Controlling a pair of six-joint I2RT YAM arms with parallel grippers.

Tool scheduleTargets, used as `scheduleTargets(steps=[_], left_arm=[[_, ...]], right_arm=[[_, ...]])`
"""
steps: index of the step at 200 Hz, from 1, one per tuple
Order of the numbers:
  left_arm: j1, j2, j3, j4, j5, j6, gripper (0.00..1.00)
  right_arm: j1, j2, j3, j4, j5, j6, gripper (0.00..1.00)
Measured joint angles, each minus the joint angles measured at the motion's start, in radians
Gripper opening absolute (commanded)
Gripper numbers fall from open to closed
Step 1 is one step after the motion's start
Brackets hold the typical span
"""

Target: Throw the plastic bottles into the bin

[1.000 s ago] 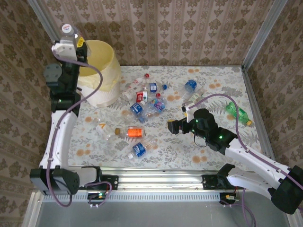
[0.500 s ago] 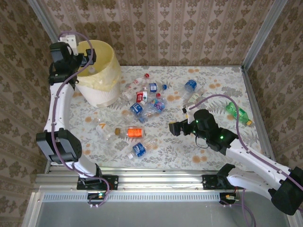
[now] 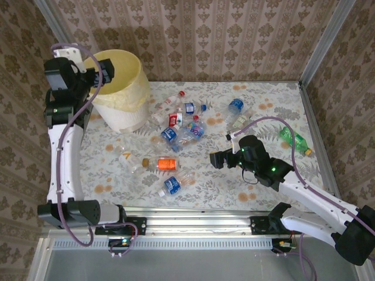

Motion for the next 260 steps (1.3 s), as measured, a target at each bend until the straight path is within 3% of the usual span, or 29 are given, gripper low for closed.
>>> scheduleTargets(steps=[93, 139, 214, 260], left_arm=[[-0.123, -0.239, -0.365, -0.251, 0.012, -0.128, 1.0], [-0.122, -0.325, -0.57, -0.34, 0.01, -0.19, 1.0], [-0.012, -0.288, -0.869, -0.266, 0.082, -0.303, 0.99], [-0.003, -0.23, -0.946, -0.182, 0.085, -0.327, 0.98]], right_arm=[[-0.008, 0.006, -0.009, 0.0, 0.0, 0.026, 1.0], [-0.011, 0.021, -0.009, 0.0, 0.0, 0.029, 1.0], [-0.018, -0.008, -0.045, -0.001, 0.003, 0.045, 1.0], [-0.02, -0.014, -0.046, -0.001, 0.004, 0.048, 1.0]])
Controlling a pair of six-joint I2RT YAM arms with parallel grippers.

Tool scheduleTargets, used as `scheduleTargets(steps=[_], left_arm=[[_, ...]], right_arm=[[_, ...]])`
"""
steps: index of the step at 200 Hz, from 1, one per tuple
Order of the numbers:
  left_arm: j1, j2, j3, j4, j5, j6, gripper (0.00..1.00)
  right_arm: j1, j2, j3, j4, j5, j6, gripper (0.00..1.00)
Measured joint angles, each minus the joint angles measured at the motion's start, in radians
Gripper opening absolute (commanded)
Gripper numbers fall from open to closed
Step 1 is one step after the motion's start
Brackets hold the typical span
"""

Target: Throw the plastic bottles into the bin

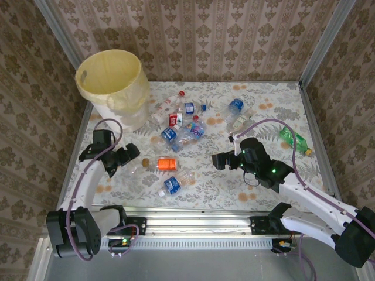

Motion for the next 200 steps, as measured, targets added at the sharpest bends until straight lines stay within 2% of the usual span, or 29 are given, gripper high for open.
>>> scheduleTargets(steps=[77, 143, 200], left_arm=[[0.006, 0.113, -0.07, 0.13, -0.03, -0.018, 0.94], [0.007, 0.14, -0.098, 0.182, -0.055, -0.023, 0.91], [0.007, 0.177, -0.106, 0.208, -0.069, -0.023, 0.84]], right_arm=[[-0.002, 0.0, -0.01, 0.0, 0.0, 0.0, 1.0], [-0.002, 0.0, -0.011, 0.0, 0.0, 0.0, 1.0], [-0.002, 0.0, -0.011, 0.0, 0.0, 0.0, 1.0]])
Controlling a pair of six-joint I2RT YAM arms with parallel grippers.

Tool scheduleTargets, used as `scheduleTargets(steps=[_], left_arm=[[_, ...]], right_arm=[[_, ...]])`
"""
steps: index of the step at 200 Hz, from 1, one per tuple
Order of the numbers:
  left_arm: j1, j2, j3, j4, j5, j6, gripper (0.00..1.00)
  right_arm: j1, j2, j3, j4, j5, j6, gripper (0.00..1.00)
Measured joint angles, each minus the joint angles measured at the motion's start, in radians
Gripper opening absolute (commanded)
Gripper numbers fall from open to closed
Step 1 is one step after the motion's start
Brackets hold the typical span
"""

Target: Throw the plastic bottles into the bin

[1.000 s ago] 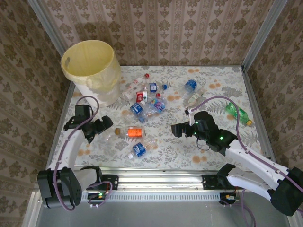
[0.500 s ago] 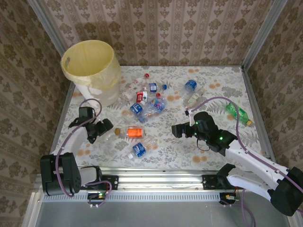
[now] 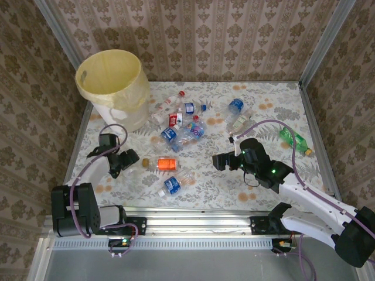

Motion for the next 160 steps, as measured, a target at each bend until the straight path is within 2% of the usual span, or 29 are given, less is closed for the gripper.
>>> scheduleTargets(steps=[43, 95, 121, 160], left_arm=[[0.0, -0.001, -0.013, 0.016, -0.002, 0.002, 0.72], [-0.026, -0.091, -0.023, 0.0, -0.004, 0.006, 0.68], [-0.072, -0.152, -0.023, -0.016, -0.018, 0.005, 0.67], [-0.199, -0.25, -0.022, -0.042, -0.058, 0.005, 0.64]], right_arm=[[0.0, 0.0, 0.0, 0.0, 0.0, 0.0, 1.0], [-0.003, 0.0, 0.0, 0.0, 0.0, 0.0, 1.0], [-0.004, 0.0, 0.0, 0.0, 0.0, 0.0, 1.0], [-0.004, 0.0, 0.0, 0.0, 0.0, 0.0, 1.0]])
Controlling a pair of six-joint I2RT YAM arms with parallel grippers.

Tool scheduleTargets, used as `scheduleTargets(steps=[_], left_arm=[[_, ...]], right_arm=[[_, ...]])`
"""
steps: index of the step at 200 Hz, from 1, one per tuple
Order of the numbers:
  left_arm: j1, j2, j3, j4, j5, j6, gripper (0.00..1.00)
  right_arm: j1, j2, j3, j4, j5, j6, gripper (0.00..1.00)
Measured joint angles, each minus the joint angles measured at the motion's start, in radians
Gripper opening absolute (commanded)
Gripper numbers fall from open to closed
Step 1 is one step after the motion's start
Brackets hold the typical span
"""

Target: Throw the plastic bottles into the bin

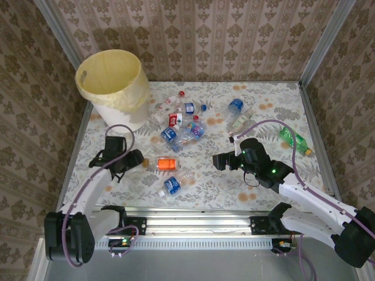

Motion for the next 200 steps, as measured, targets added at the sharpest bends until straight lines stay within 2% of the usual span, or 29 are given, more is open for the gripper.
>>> scheduleTargets(steps=[57, 112, 200], left_arm=[[-0.175, -0.119, 0.003, 0.009, -0.076, 0.023, 0.61], [-0.314, -0.216, 0.003, 0.146, -0.094, 0.113, 0.61], [-0.402, -0.248, 0.09, 0.369, -0.076, 0.292, 0.6]], right_arm=[[-0.001, -0.018, 0.0, 0.001, -0.02, -0.002, 1.0], [-0.002, -0.121, -0.021, 0.028, -0.085, -0.01, 1.0], [-0.002, -0.228, -0.049, 0.064, -0.14, -0.036, 1.0]])
